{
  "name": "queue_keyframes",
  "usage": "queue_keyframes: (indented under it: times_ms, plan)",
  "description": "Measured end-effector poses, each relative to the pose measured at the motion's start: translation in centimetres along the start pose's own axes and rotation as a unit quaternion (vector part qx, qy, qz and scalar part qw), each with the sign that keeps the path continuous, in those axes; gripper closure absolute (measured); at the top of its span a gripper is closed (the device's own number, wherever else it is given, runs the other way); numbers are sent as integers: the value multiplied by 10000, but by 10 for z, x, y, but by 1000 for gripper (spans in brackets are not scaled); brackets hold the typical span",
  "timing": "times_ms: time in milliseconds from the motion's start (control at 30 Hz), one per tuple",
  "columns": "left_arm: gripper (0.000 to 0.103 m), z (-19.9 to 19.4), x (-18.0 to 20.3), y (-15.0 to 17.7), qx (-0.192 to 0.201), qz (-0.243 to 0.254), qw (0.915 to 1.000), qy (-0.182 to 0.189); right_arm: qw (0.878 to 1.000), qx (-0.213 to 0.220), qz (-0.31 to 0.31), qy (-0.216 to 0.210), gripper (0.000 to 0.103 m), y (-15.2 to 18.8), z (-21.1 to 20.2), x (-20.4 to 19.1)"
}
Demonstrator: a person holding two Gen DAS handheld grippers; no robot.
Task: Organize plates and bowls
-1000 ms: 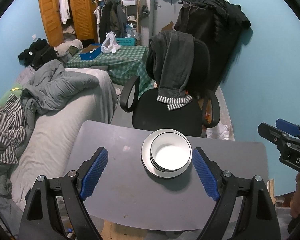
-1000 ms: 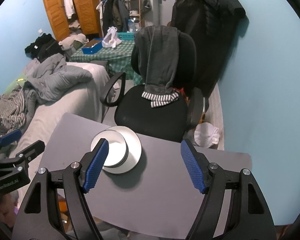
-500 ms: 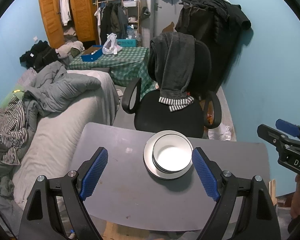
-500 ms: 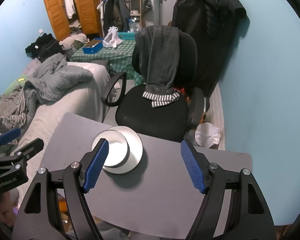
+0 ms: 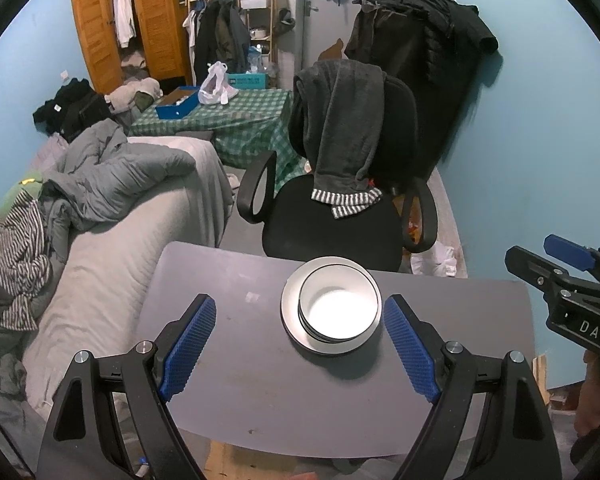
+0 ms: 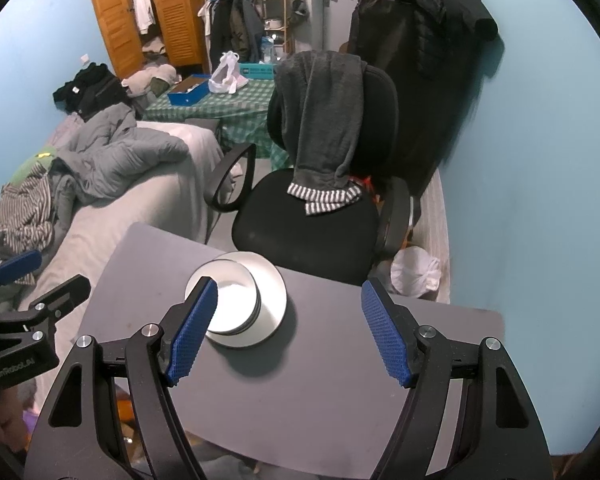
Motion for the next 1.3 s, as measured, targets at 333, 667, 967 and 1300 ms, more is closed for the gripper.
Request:
queue_keyframes:
  times_ms: [333, 667, 967, 1300]
  plan:
    - [16, 1, -1, 1, 27, 55, 10000, -39, 10000, -24, 3, -24, 29, 0, 1, 0]
    - [16, -1, -2, 2, -13, 30, 10000, -56, 10000, -60, 6, -42, 29, 3, 3, -3]
    - [16, -1, -3, 1, -36, 30, 10000, -51, 10000, -68, 10, -47, 29, 2, 3, -3]
    - [16, -2, -6, 8, -41, 37, 10000, -80, 9999, -92, 29, -70, 29, 4, 3, -4]
Point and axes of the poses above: each gripper's, at about its wrist camera, not at the fingertips, and z roughly the way its jaws point, x to its right, y to its underside, the point moved 6 cm from there along z, roughly the way its jaws point, and after that the axes turned 7 degrees about -y, right-handed, at the moved point
